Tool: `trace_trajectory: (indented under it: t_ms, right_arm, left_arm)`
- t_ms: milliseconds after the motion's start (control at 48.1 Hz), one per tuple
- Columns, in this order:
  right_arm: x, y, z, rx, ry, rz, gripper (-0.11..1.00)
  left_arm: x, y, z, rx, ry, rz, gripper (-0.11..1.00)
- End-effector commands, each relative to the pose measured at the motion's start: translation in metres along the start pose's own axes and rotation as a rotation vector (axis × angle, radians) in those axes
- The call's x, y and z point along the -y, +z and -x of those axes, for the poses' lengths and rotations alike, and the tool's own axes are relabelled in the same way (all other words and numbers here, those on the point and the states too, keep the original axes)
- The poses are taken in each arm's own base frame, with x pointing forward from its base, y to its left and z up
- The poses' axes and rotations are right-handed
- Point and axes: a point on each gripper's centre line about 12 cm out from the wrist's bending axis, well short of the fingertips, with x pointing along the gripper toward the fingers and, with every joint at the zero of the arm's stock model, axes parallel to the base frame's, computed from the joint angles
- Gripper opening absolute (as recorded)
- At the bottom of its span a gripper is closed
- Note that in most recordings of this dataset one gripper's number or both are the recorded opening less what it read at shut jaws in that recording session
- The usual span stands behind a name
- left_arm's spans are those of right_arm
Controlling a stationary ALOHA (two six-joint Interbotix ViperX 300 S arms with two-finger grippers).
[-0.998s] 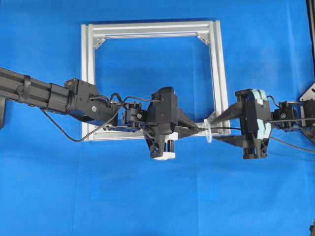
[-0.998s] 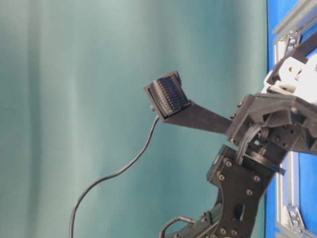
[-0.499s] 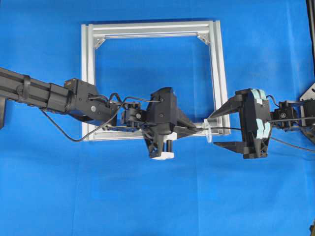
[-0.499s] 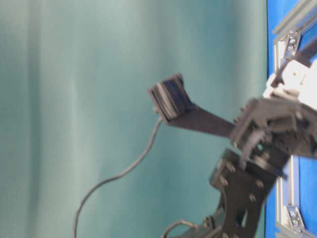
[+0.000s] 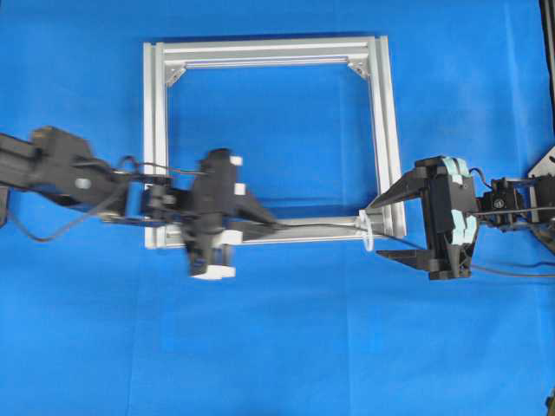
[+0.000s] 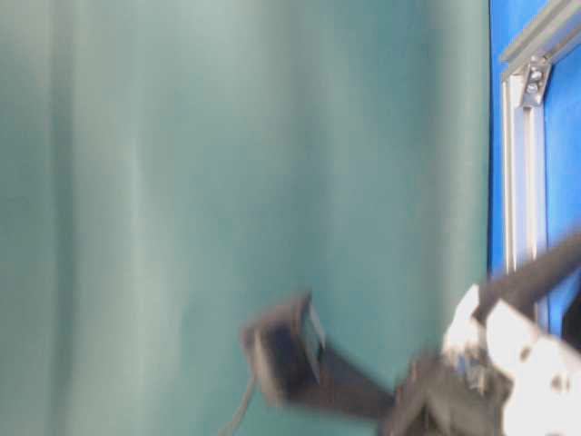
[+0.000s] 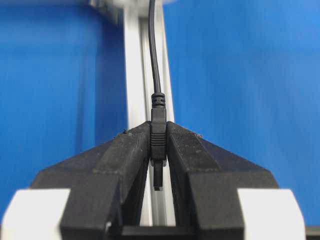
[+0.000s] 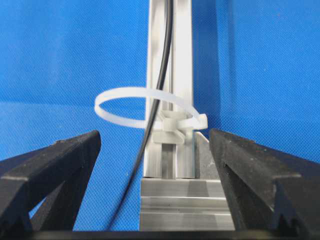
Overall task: Insert the wire through the string loop located on the right side.
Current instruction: 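Open the right gripper and pull the plug leftward with the left gripper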
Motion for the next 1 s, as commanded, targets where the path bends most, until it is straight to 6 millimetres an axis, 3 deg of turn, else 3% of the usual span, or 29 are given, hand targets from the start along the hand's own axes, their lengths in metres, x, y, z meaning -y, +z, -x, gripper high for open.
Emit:
trace_trajectory:
  t_ms: [0, 603, 748, 977]
  right_arm:
    - [-0.002, 0.009, 0.0, 0.03, 0.006, 0.001, 0.94]
    - [-0.002, 0.01, 0.0, 0.031, 0.008, 0.003, 0.94]
    - [-0.002, 0.01, -0.001, 0.034, 0.008, 0.003, 0.94]
    - [-0.002, 0.011, -0.001, 0.036, 0.009, 0.003, 0.94]
  left_arm:
    - [0.004, 0.003, 0.021, 0.031, -0.013, -0.005, 0.08]
    - [-0.004, -0.066, 0.128, -0.025, -0.02, 0.05, 0.08]
    - [-0.006, -0.075, 0.141, -0.03, -0.021, 0.053, 0.08]
    - [-0.006, -0.075, 0.139, -0.042, -0.02, 0.042, 0.08]
